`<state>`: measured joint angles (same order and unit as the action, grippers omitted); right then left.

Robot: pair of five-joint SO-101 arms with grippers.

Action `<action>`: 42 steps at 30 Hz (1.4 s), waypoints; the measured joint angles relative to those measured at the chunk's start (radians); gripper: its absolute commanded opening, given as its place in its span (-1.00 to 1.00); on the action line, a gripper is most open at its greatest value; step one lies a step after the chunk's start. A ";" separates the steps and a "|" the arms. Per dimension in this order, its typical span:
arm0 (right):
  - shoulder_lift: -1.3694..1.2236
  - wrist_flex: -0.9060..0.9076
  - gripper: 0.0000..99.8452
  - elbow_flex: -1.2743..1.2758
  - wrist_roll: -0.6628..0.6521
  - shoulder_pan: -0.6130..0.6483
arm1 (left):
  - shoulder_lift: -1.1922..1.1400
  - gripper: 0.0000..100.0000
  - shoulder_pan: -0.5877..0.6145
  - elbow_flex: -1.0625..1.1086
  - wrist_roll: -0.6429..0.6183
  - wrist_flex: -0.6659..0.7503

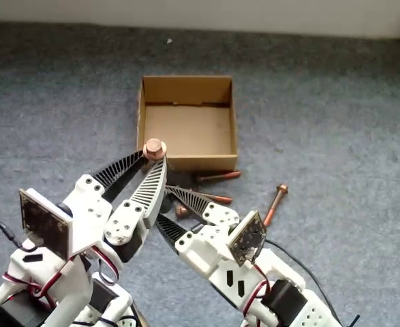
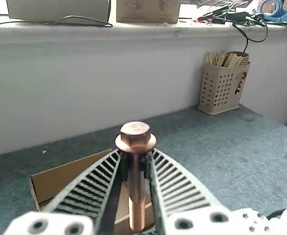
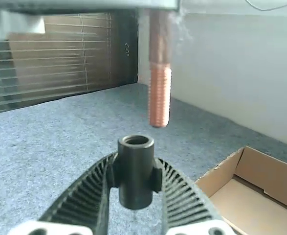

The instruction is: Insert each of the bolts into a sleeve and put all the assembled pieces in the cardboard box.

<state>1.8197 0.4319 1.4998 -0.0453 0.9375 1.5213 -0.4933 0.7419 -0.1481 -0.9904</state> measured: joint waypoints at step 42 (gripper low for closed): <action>0.000 0.000 -0.99 0.000 0.000 -0.034 | 0.192 -0.98 -0.048 0.170 0.015 0.025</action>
<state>1.8197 0.4319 1.4998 -0.0453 0.9037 1.7131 -0.5409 0.9122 -0.1327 -0.9659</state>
